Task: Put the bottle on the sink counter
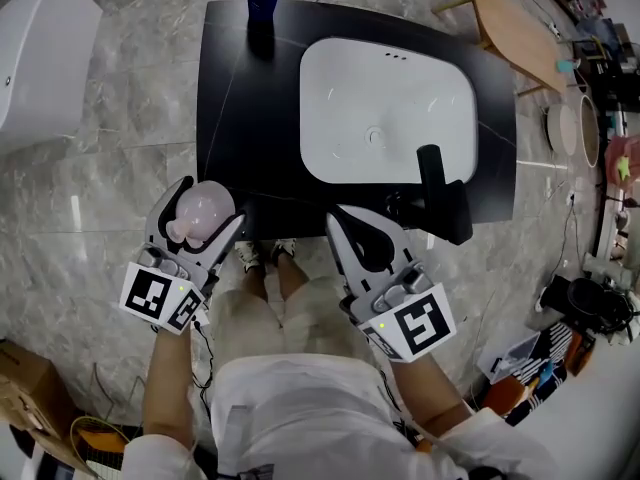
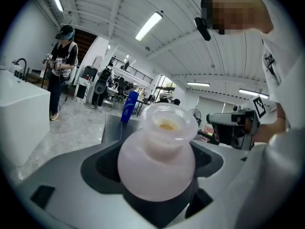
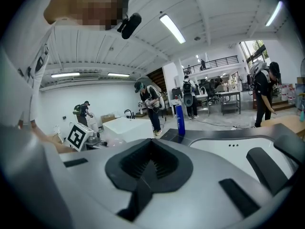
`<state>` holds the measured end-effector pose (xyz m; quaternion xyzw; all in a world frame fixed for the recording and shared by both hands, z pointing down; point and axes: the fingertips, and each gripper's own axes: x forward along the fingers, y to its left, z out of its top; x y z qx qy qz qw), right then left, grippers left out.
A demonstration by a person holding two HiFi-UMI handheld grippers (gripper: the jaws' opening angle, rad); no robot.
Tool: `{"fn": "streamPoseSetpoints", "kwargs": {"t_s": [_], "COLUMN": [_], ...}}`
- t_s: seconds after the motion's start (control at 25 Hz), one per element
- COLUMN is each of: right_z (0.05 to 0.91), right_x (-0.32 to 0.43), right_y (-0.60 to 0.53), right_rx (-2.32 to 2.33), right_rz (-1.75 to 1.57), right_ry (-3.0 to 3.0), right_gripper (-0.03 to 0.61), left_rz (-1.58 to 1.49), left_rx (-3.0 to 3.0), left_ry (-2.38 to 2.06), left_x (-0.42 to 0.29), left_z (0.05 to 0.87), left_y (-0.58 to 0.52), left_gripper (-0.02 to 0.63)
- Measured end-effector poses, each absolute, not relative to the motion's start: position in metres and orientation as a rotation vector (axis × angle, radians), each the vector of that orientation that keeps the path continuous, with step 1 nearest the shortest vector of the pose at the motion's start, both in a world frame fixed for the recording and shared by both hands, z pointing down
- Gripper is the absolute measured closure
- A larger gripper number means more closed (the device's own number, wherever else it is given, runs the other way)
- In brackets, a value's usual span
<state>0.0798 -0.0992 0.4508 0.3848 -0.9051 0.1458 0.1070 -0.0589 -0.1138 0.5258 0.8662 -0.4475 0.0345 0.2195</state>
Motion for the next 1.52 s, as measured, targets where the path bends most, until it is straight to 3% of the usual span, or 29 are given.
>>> {"fn": "streamPoseSetpoints", "kwargs": {"t_s": [0.52,1.52], "right_z": [0.47,0.482], "right_x": [0.085,0.096], "right_y": [-0.098,-0.099], "right_rx": [1.158,1.172], "right_rz": [0.493,0.539], "right_ry": [-2.65,-2.647], "right_gripper": [0.568,0.568], "left_rz": [0.461,0.741], "left_rx": [2.477,2.506], "left_ry": [-1.146,-1.09], "left_x": [-0.036,-0.021], "left_z": [0.581,0.613], "left_y": [-0.111,-0.104], "left_gripper": [0.207,0.207]}}
